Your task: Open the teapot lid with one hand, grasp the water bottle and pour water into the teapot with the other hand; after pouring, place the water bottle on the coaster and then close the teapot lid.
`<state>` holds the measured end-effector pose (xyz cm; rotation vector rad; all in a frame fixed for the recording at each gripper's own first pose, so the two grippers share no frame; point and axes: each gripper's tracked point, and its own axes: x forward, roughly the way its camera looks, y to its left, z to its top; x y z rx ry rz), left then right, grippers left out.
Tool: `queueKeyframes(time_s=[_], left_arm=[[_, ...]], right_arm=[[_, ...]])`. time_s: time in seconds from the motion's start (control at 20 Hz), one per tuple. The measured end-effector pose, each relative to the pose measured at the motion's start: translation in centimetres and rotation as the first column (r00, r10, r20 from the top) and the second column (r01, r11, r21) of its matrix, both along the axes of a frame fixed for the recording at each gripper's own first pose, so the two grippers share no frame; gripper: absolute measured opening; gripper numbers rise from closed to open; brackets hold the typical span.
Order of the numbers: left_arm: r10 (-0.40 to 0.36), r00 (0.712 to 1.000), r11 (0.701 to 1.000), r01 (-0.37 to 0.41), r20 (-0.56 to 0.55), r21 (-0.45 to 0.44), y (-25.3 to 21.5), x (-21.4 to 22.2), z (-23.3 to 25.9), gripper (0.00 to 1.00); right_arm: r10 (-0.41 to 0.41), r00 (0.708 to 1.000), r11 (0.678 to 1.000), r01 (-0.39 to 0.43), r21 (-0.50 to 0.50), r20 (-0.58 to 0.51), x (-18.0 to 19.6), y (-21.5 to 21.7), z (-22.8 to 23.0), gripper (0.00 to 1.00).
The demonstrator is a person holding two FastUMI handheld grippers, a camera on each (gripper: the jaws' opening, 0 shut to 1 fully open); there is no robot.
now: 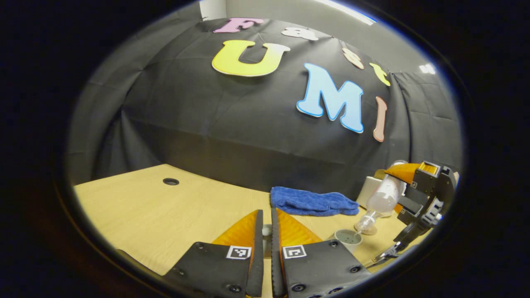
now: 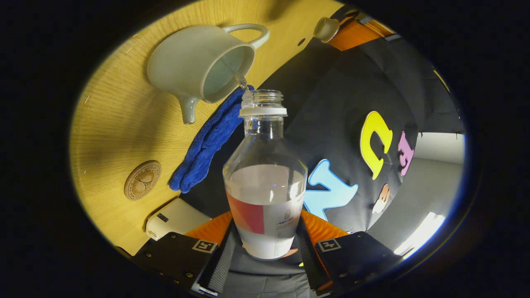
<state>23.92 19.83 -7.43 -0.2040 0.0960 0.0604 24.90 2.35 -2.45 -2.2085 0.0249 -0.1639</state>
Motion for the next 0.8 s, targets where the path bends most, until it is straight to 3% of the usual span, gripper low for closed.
queueKeyframes(time_s=[0.8], left_arm=[[-0.002, 1.000, 1.000, 0.002, -0.005, 0.000, -0.1, 0.1, -0.4, 0.14]], right_arm=[[0.088, 0.996, 0.984, -0.082, -0.159, 0.031, -0.2, 2.0, 0.9, 0.73]])
